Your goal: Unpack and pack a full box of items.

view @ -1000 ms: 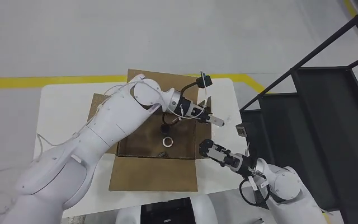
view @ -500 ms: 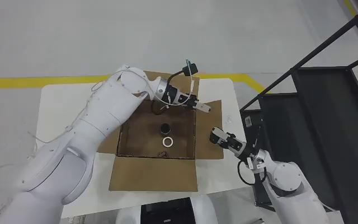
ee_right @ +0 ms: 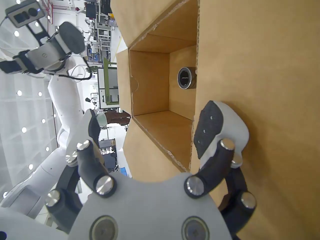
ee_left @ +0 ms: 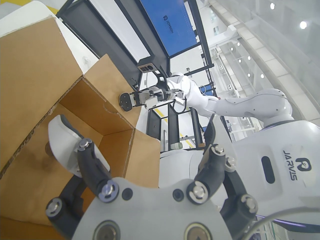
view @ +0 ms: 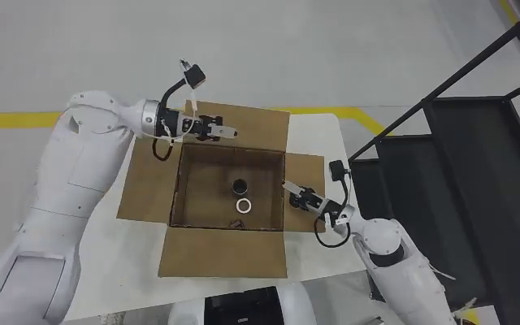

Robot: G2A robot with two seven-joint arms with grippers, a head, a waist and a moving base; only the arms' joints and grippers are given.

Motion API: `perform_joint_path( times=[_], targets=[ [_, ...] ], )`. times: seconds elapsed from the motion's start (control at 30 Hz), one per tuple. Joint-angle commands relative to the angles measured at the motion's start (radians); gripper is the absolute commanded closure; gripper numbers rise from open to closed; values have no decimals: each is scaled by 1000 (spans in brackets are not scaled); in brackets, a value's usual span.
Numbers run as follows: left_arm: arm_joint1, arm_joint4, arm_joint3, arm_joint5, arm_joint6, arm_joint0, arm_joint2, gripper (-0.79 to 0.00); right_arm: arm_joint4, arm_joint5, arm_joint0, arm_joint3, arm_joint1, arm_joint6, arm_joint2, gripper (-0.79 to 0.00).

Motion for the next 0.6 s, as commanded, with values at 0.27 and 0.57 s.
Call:
perform_joint_path(
  times=[0.27, 0.57],
  targets=[
    [92, -11, -193, 118, -43, 273, -300, -785, -45, 81, 61, 66, -4, -34, -47, -785],
    [124, -64, -123, 124, -78, 361, -411, -785, -28, 103, 63, 95, -2, -35, -36, -785]
  ],
)
